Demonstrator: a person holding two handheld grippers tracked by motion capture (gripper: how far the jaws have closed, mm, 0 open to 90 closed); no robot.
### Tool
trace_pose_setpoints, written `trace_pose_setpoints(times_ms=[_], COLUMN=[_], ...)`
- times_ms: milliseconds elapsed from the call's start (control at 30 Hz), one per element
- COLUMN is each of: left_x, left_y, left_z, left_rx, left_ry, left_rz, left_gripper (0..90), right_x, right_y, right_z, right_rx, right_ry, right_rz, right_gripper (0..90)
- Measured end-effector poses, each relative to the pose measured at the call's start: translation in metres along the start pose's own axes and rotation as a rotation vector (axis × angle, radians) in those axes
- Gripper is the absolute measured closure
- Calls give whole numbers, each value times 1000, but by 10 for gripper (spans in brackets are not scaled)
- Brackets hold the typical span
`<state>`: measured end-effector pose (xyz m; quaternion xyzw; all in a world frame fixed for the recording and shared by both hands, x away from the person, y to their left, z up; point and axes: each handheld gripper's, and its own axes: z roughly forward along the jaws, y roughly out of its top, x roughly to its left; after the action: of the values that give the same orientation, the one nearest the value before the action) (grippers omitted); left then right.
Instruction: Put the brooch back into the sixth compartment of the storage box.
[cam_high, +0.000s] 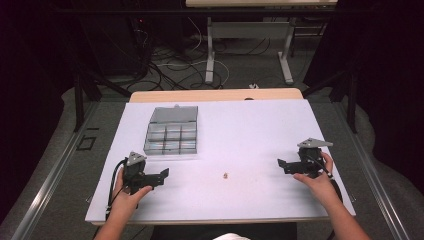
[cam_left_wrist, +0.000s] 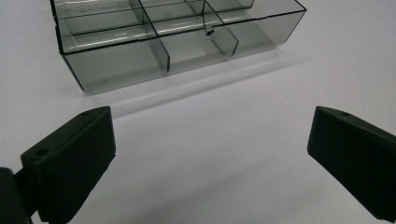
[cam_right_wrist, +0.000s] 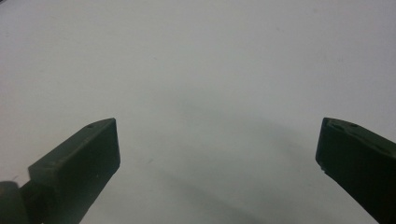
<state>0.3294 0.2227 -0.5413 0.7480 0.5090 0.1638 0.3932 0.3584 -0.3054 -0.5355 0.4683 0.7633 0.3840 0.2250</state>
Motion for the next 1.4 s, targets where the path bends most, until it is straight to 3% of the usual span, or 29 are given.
trace_pose_setpoints(times_ms=[167, 233, 333, 467, 600, 833, 1033, 1267, 1400], left_x=[-2, -3, -6, -11, -16, -20, -27, -43, -51], left_y=[0, 1, 3, 7, 13, 23, 33, 44, 47], left_z=[-3, -6, -7, -9, -13, -16, -18, -15, -11], left_rx=[-20, -16, -35, -38, -32, -42, -63, -47, -33], left_ry=[-4, -14, -12, -28, -44, -13, -33, -65, -77], left_rz=[-11, -7, -11, -11, 21, 80, 76, 88, 98], left_gripper=[19, 20, 32, 45, 67, 79, 77, 78, 94], right_x=[10, 10, 11, 10, 10, 13, 15, 14, 12], right_y=[-3, -4, -8, -10, -9, -9, -9, -10, -11], right_z=[-13, -14, -16, -18, -18, -19, -19, -17, -18], right_rx=[-49, -44, -45, -58, -63, -66, -67, -67, -64], right_ry=[27, 34, 7, 18, 23, 18, 32, 21, 19], right_rz=[50, 50, 42, 64, 67, 48, 57, 38, 54], right_gripper=[0, 0, 0, 0, 0, 0, 0, 0, 1])
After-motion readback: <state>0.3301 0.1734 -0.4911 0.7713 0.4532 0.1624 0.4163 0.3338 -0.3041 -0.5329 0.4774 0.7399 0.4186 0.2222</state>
